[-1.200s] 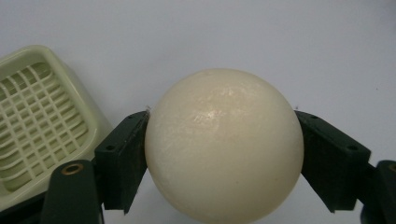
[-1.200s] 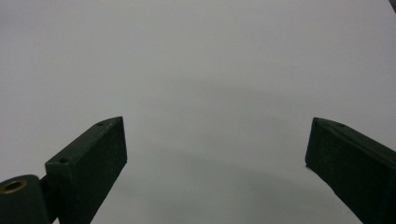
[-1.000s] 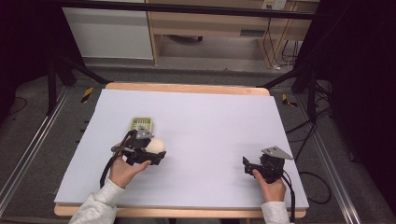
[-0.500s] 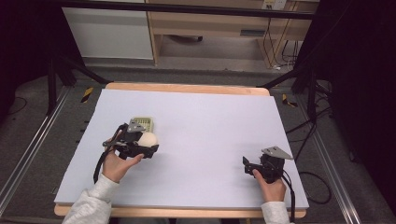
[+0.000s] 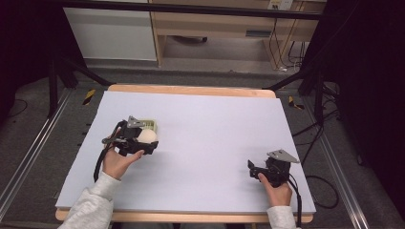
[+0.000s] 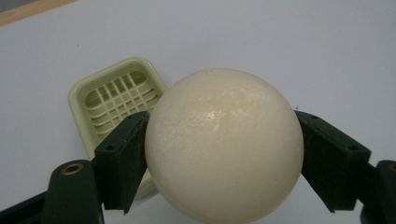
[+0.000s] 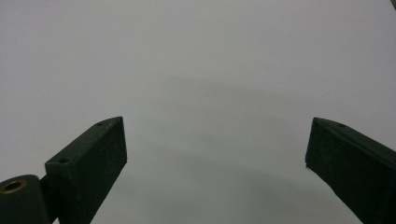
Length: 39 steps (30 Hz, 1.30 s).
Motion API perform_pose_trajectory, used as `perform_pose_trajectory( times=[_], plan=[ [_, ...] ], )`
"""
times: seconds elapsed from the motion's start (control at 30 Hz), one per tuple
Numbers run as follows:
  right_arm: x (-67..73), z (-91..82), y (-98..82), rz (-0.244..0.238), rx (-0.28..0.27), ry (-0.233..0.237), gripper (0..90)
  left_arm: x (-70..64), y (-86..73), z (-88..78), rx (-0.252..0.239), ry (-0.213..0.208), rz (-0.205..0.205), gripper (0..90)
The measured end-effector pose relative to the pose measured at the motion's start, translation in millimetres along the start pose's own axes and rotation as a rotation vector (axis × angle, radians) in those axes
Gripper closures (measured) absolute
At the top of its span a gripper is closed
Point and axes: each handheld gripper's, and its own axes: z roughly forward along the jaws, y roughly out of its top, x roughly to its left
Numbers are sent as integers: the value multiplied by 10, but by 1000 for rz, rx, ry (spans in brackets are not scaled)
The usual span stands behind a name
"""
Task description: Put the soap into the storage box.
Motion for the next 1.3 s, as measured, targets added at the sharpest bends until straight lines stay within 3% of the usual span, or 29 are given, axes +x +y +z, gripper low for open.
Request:
perform_pose_trajectory(
  times=[0.5,0.8,1.1,1.3],
  plan=[
    [-10,8,-1,4,2,0,58,158,96,115,19,40,-24,228],
    [-6,6,-6,4,1,2,60,294,156,174,9,53,-60,228],
    [-2,6,-6,5,0,2,61,414,151,248,23,69,-89,228],
    [-7,17,-10,5,3,-2,61,464,150,343,36,80,-88,228]
  ],
)
